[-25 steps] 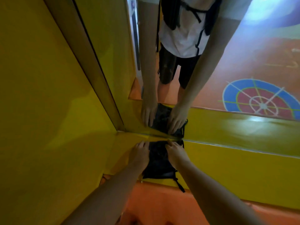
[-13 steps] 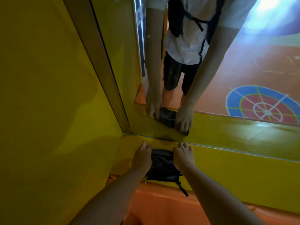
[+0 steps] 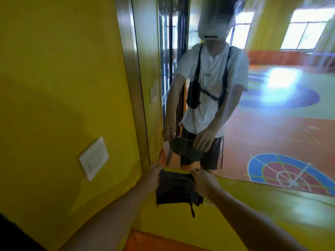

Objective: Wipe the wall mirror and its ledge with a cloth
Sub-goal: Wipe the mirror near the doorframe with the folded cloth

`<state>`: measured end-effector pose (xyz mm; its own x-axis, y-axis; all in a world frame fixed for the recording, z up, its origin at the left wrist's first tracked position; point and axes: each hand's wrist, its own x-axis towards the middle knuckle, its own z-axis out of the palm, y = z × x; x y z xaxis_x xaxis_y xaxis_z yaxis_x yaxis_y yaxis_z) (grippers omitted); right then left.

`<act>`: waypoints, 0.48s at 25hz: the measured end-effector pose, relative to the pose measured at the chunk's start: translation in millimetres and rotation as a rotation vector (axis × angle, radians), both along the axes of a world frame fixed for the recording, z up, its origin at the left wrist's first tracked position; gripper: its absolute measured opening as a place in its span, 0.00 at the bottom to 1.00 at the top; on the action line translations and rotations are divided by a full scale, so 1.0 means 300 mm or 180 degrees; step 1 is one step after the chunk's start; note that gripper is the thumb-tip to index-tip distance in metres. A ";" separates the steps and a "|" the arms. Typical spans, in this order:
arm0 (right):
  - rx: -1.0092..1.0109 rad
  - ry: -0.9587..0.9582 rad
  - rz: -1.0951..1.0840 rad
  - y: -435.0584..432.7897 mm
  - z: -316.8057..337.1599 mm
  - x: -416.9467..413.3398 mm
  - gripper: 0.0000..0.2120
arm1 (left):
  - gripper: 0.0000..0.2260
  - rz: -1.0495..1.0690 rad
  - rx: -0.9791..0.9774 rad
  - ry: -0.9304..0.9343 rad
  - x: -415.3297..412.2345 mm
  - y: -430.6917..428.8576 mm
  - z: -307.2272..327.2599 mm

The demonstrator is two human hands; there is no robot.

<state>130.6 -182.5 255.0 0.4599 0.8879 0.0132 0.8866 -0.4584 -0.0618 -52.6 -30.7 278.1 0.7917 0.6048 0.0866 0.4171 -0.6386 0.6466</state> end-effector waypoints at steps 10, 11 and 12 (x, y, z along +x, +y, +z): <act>0.1667 -0.0402 0.0912 -0.037 0.911 -0.020 0.03 | 0.10 -0.0391 0.1047 -0.1628 -0.034 0.060 0.837; 0.1816 -0.0610 0.1015 -0.023 0.984 -0.019 0.02 | 0.10 -0.0377 0.1089 -0.1665 -0.041 0.053 0.917; 0.1950 -0.0835 0.1101 -0.003 1.047 -0.009 0.02 | 0.11 -0.0181 0.1101 -0.1735 -0.029 0.076 0.975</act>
<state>127.9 -183.3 569.0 0.0698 0.7797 0.6223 0.9946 -0.1026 0.0170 -61.4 -8.0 570.6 0.6092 0.4283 0.6674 0.0465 -0.8595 0.5091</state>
